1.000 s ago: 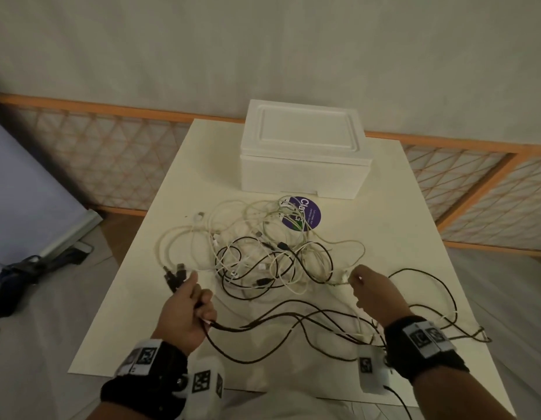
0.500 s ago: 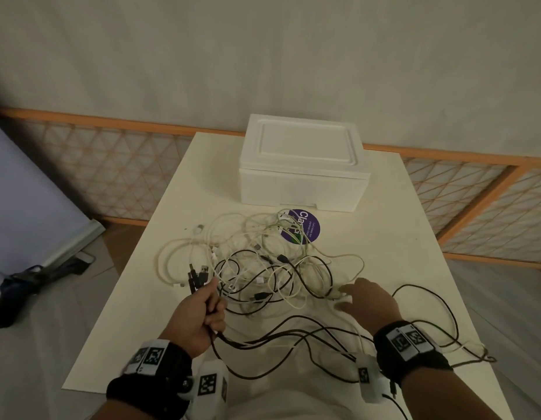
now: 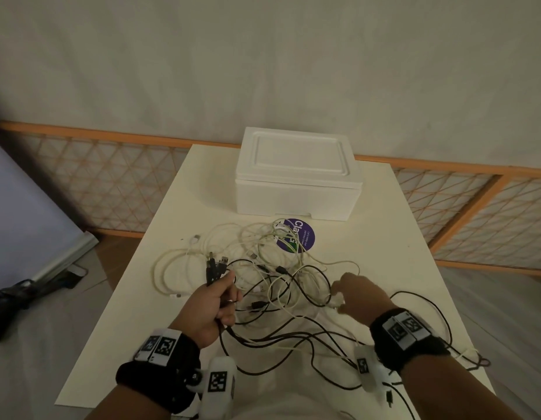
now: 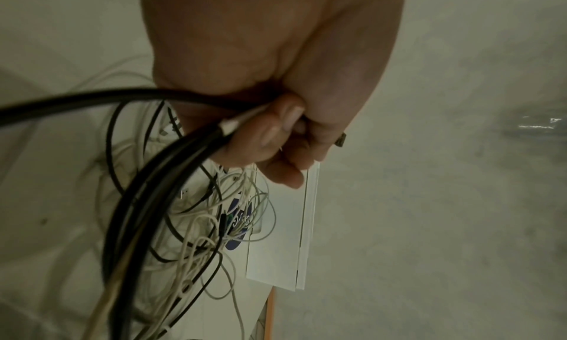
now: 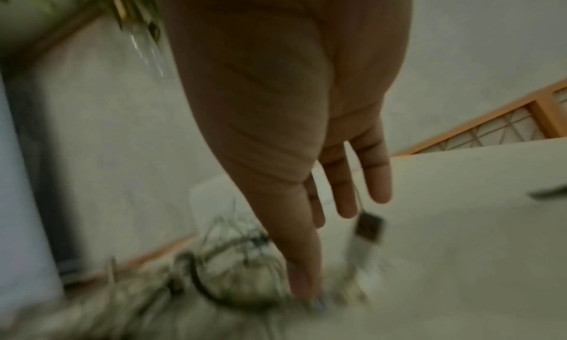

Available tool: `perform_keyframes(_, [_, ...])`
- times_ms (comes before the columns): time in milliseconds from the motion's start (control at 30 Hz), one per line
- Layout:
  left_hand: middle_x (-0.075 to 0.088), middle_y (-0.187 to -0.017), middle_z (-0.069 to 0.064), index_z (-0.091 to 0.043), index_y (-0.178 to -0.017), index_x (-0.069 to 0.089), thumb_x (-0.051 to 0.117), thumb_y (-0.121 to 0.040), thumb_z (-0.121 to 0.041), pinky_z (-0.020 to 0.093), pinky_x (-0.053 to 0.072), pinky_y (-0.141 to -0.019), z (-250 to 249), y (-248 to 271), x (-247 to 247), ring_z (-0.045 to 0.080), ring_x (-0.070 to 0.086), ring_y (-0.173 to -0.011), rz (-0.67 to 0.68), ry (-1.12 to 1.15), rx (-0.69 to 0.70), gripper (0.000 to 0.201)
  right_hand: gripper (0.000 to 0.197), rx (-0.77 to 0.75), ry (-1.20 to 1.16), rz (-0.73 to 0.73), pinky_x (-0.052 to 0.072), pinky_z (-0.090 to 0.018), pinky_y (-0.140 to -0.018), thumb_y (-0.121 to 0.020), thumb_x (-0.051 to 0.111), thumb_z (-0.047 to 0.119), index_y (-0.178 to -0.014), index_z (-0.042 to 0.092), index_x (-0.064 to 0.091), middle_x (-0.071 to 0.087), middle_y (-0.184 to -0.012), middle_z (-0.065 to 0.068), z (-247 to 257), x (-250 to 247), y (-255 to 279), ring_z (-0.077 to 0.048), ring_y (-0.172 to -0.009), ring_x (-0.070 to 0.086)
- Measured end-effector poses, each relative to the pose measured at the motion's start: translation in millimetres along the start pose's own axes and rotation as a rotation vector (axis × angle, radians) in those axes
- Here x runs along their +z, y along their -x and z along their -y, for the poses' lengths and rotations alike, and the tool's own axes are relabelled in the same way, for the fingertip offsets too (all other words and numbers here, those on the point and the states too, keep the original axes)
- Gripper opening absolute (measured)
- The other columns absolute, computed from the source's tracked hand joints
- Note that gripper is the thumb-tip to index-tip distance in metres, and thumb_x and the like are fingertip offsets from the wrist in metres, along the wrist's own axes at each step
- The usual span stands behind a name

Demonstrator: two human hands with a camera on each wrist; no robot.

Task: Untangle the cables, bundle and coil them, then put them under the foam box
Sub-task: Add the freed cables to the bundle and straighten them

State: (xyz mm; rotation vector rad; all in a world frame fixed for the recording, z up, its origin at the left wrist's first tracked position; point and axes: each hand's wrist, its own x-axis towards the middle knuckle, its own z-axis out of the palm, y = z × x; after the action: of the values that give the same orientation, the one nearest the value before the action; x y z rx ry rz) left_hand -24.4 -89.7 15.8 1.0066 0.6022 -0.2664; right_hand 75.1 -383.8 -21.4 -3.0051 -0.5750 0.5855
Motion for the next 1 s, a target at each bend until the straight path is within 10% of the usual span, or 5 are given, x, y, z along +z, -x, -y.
perform_keyframes(200, [0.054, -0.061, 0.006, -0.009, -0.053, 0.047, 0.052, -0.095, -0.033, 0.017, 0.023, -0.035, 3, 6, -10, 0.007, 0.020, -0.033, 0.006, 0.017, -0.006, 0.049, 0.019, -0.008, -0.031, 0.073, 0.041, -0.024, -0.083, -0.090, 0.055, 0.020, -0.107, 0.020, 0.062, 0.060, -0.110, -0.001, 4, 6, 6, -0.017, -0.099, 0.056])
perform_keyframes(533, [0.066, -0.077, 0.000, -0.021, -0.073, 0.067, 0.073, -0.080, -0.006, 0.019, 0.030, -0.041, -9, -1, 40, 0.007, 0.035, -0.039, 0.048, -0.347, 0.336, 0.017, 0.010, -0.034, -0.983, 0.024, 0.034, -0.023, -0.047, -0.080, 0.069, 0.008, -0.083, 0.008, 0.060, 0.065, -0.065, -0.009, 59, -78, 16, -0.018, -0.057, 0.050])
perform_keyframes(800, [0.075, -0.085, -0.007, -0.025, -0.089, 0.075, 0.082, -0.071, -0.015, 0.023, 0.051, -0.079, -5, -23, 83, 0.007, 0.070, -0.082, 0.037, -0.585, 0.491, 0.022, 0.006, -0.003, -1.280, -0.022, 0.037, -0.020, -0.046, -0.089, 0.059, 0.005, -0.093, 0.003, 0.062, 0.061, -0.064, -0.006, 77, -81, 6, -0.010, -0.047, 0.050])
perform_keyframes(900, [0.068, -0.061, -0.011, -0.027, -0.078, 0.072, 0.080, -0.075, -0.021, 0.025, 0.043, -0.060, -17, -28, 86, 0.010, 0.058, -0.056, -0.175, -0.454, 0.459, 0.010, 0.008, -0.021, -1.152, -0.041, 0.043, -0.021, -0.051, -0.089, 0.056, 0.005, -0.087, 0.008, 0.063, 0.066, -0.073, -0.006, 63, -79, 6, -0.013, -0.054, 0.058])
perform_keyframes(1000, [0.069, -0.069, 0.002, -0.021, -0.080, 0.072, 0.077, -0.078, -0.022, 0.026, 0.034, -0.050, -39, -31, 86, 0.008, 0.040, -0.043, -0.237, -0.224, 0.427, 0.006, 0.016, -0.029, -0.286, 0.022, 0.049, -0.033, -0.083, -0.085, 0.054, 0.019, -0.091, 0.026, 0.067, 0.068, -0.096, 0.004, 44, -63, 1, -0.017, -0.092, 0.063])
